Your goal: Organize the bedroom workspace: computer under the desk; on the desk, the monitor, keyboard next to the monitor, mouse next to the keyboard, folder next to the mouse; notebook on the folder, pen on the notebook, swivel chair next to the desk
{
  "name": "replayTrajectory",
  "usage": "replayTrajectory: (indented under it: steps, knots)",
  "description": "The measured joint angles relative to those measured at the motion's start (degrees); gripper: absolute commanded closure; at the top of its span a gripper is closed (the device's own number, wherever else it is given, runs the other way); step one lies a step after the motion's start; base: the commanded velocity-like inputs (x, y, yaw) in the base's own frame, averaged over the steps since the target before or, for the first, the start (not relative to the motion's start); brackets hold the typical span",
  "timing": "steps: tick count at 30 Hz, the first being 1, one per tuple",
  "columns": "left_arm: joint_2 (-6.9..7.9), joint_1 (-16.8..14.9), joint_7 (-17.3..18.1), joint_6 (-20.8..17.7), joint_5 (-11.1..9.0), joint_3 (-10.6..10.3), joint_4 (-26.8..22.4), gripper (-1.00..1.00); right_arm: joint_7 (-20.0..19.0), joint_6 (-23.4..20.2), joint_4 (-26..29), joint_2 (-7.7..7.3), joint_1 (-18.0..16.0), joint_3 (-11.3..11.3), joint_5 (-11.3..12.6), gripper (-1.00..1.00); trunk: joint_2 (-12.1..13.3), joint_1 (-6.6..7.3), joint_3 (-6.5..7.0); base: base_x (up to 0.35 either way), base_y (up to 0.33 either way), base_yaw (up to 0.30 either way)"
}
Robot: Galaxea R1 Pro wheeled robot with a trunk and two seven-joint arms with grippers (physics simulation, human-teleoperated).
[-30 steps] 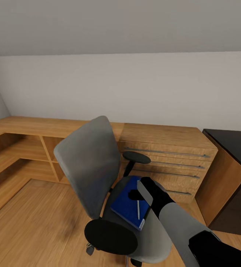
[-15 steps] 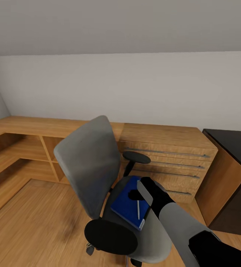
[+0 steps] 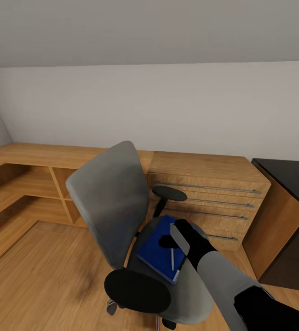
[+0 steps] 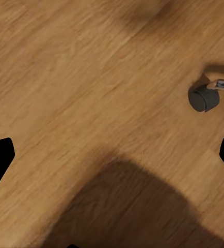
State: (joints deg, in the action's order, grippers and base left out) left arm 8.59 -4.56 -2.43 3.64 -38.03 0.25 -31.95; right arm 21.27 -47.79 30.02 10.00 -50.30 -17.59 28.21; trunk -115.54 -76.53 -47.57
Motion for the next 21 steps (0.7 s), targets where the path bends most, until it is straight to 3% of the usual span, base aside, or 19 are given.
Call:
replayTrajectory:
  steps: [21]
  knots:
    - [0.0, 0.0, 0.0, 0.0, 0.0, 0.0, 0.0, -1.0, 0.0, -0.2, 0.0, 0.0, 0.0, 0.0, 0.1, -1.0, 0.0, 0.0, 0.0, 0.0, 0.0, 0.0]
